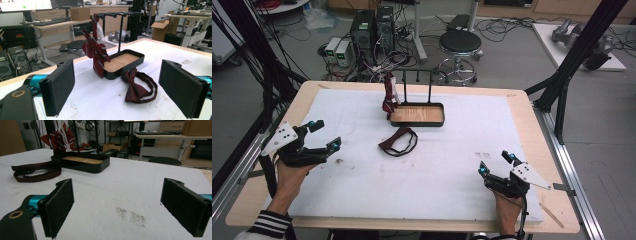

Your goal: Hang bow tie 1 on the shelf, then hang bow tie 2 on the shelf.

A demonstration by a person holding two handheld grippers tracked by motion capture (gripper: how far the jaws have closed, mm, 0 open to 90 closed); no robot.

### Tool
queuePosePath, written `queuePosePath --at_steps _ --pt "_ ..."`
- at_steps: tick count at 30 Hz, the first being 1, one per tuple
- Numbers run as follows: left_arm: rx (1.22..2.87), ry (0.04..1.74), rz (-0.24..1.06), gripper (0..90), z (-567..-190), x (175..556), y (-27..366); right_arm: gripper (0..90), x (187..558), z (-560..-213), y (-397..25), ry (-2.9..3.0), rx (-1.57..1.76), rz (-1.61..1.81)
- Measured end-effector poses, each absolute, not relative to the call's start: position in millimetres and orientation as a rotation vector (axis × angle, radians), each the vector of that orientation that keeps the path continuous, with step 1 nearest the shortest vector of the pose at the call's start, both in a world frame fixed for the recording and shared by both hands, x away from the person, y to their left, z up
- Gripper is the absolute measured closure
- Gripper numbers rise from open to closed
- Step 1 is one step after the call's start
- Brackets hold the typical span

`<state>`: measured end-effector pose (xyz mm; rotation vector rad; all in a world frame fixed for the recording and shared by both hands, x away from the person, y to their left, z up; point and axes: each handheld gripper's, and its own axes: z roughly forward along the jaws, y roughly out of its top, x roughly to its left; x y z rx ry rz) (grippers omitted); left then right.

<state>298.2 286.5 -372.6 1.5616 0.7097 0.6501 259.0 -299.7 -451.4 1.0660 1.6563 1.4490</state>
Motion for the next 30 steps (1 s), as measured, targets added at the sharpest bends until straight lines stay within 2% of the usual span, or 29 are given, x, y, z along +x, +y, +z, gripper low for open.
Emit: queuePosePath --at_steps 30 --pt "1.619 0.697 0.643 14.0 -367 309 275 10.7 258 -452 -300 1.652 1.065 1.458"
